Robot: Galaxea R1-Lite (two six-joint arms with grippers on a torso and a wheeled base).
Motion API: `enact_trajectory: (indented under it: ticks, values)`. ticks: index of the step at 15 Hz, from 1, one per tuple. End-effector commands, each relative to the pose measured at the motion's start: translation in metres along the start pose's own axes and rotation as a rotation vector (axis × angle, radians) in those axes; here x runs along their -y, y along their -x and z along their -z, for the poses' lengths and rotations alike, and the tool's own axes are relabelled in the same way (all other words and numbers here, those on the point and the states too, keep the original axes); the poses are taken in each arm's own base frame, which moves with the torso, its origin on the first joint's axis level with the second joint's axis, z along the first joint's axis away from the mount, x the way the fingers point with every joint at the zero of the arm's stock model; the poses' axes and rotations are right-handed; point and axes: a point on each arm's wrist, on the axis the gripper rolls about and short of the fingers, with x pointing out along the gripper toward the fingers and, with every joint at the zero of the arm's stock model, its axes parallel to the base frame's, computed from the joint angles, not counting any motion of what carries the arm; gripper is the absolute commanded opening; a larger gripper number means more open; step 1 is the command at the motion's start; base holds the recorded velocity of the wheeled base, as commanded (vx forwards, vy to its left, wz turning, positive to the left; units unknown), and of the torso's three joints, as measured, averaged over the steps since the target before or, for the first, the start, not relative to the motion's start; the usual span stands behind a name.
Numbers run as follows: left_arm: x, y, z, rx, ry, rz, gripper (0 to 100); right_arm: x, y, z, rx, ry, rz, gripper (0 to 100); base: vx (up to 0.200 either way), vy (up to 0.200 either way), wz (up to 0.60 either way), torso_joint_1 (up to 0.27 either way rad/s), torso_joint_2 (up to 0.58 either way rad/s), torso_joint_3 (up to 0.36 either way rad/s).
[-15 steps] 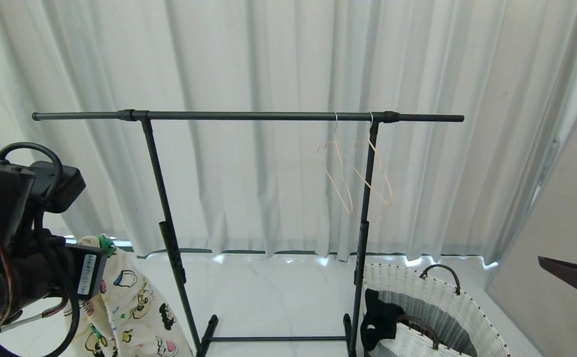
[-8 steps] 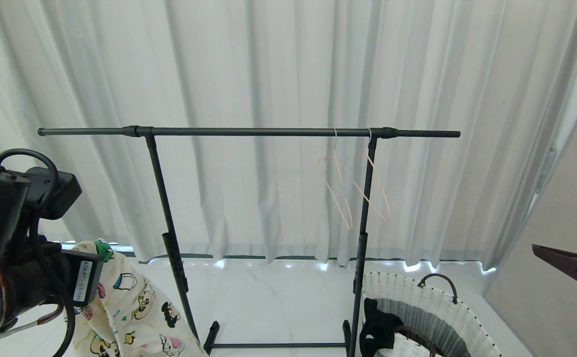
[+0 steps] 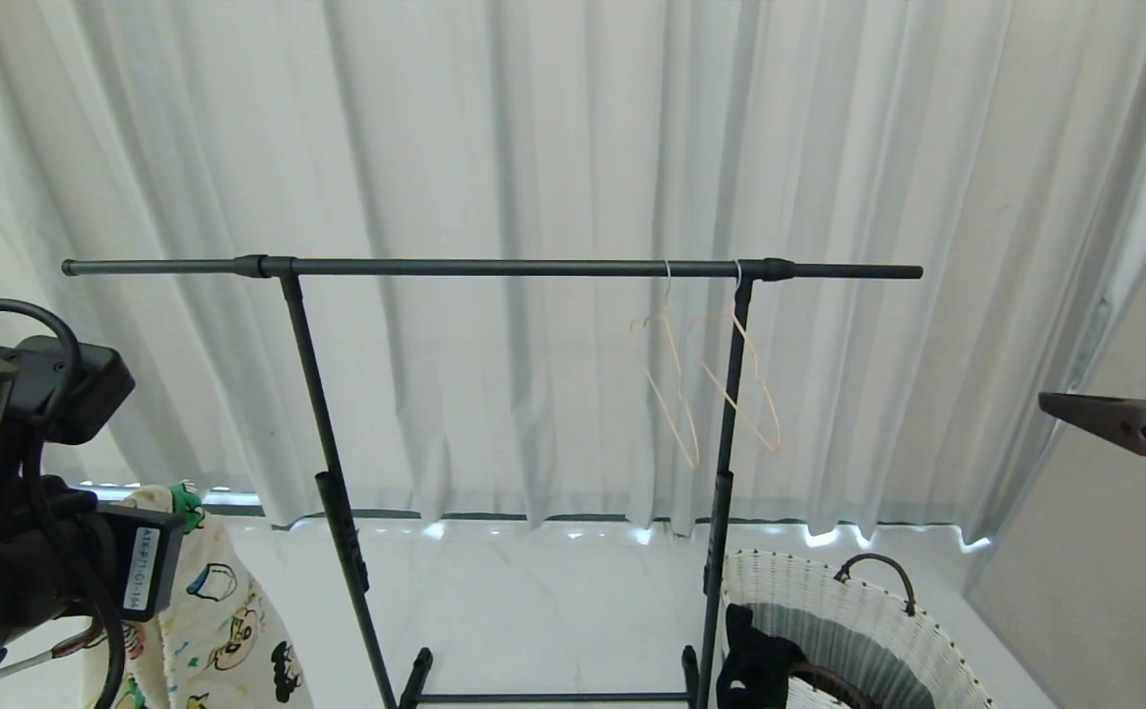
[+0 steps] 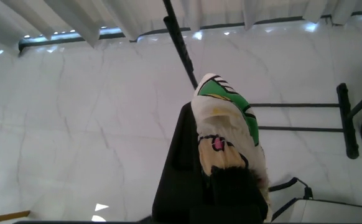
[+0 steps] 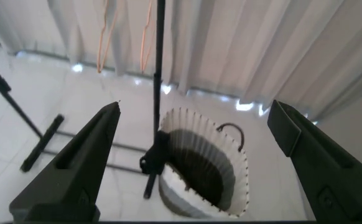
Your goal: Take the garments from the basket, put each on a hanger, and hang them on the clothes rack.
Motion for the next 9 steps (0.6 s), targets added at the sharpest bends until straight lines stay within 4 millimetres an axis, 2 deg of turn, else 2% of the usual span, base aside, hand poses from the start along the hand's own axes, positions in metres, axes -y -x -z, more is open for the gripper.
enact_trajectory:
  ticks: [1,7,9]
  values:
    - [-0.001,0.001,0.000,0.002,0.003,-0.001,0,0.002,-0.009,-0.013,-0.022,-0.006,-0.005,100,0.200,0.000,0.00,0.012,0.00,0.002]
    - [-0.001,0.002,0.000,0.010,0.003,0.002,0,-0.003,-0.014,-0.010,-0.048,-0.005,-0.049,100,0.200,0.000,0.00,0.006,0.00,0.001]
    - [-0.001,0.002,0.000,0.010,0.003,0.002,0,-0.010,-0.016,-0.005,-0.097,-0.027,-0.087,100,0.200,0.000,0.00,0.002,0.00,0.002]
